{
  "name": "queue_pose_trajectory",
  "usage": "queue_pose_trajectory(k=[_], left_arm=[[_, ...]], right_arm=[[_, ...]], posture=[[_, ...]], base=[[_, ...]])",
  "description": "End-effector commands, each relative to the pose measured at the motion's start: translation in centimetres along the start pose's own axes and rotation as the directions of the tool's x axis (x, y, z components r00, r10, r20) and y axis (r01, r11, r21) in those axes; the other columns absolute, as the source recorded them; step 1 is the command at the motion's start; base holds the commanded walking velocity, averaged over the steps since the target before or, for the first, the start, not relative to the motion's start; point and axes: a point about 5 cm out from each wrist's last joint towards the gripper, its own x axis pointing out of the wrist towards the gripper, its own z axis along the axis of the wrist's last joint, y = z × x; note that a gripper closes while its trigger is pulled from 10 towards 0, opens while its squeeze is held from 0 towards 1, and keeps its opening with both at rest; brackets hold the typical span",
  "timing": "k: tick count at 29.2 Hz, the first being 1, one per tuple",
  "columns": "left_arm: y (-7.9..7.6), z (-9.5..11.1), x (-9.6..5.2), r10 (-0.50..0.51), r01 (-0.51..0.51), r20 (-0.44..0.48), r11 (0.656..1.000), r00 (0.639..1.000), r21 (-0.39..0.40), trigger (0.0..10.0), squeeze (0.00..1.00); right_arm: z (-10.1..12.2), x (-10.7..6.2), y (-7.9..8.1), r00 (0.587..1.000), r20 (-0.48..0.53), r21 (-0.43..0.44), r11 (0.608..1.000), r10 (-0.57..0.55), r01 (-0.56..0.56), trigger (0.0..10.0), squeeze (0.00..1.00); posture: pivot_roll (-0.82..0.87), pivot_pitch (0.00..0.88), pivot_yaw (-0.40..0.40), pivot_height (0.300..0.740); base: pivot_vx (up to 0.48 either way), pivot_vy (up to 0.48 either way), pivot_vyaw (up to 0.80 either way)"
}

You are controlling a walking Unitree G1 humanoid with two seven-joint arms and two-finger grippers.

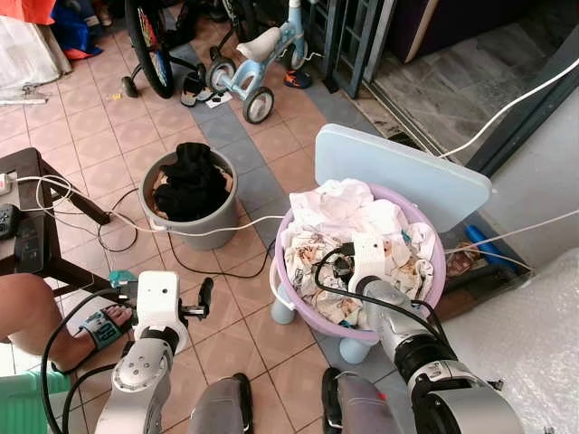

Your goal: Clothes washing

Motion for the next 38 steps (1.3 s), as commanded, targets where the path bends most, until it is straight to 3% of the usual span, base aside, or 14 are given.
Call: queue_pose_trajectory(k=[1, 18, 22, 26, 29, 32, 35, 38], left_arm=[[0.2, -0.5, -0.1, 0.013, -0.012, -0.023, 1.000, 1.000, 0.003, 10.0, 0.00], [-0.4, 0.0, 1.4, 0.009, -0.009, 0.003, 1.000, 1.000, -0.010, 10.0, 0.00], [-0.6, 0.1, 1.7, 0.009, -0.008, 0.017, 1.000, 1.000, -0.023, 10.0, 0.00], [-0.6, 0.1, 2.1, 0.012, -0.011, 0.028, 0.999, 1.000, -0.037, 10.0, 0.00], [-0.8, 0.2, 2.5, 0.008, -0.007, 0.034, 0.999, 0.999, -0.043, 10.0, 0.00], [-1.3, 0.8, 3.2, -0.013, 0.015, 0.055, 0.999, 0.998, -0.042, 10.0, 0.00], [-1.2, 1.0, 3.6, -0.020, 0.022, 0.063, 0.999, 0.998, -0.040, 10.0, 0.00], [-1.4, 1.5, 4.1, -0.033, 0.036, 0.078, 0.999, 0.996, -0.036, 10.0, 0.00]], right_arm=[[-1.0, -0.1, 0.0, 0.999, -0.043, 0.027, 1.000, -0.003, 0.005, 0.0, 0.00], [0.6, -0.2, -1.2, 0.998, 0.061, 0.121, 0.993, -0.011, 0.004, 0.0, 0.00], [2.0, -0.7, -1.7, 0.984, 0.175, 0.163, 0.987, -0.041, 0.013, 0.0, 0.00], [3.8, -2.3, -1.8, 0.933, 0.358, 0.074, 0.997, -0.034, 0.008, 0.0, 0.00], [4.3, -4.1, -1.8, 0.893, 0.448, 0.070, 0.997, -0.038, 0.008, 0.0, 0.00], [5.2, -7.2, -2.4, 0.824, 0.564, 0.036, 0.999, -0.051, 0.037, 0.0, 0.00], [6.0, -9.0, -2.7, 0.784, 0.617, 0.021, 0.998, -0.061, 0.062, 0.0, 0.00], [8.3, -11.1, -3.0, 0.701, 0.707, -0.020, 0.988, -0.095, 0.154, 0.0, 0.00]], posture=[[0.04, 0.233, 0.023, 0.740], [0.01, 0.181, 0.010, 0.740], [0.00, 0.158, 0.013, 0.740], [-0.01, 0.131, 0.017, 0.740], [-0.03, 0.108, 0.025, 0.740], [-0.06, 0.094, 0.049, 0.740], [-0.07, 0.091, 0.057, 0.740], [-0.08, 0.086, 0.067, 0.740]], base=[[0.000, 0.000, 0.00], [0.000, 0.000, 0.00], [0.000, 0.000, 0.00], [0.000, 0.000, 0.00], [0.000, 0.000, 0.00], [0.000, 0.000, 0.00], [0.000, 0.000, 0.00], [0.000, 0.000, 0.00]])
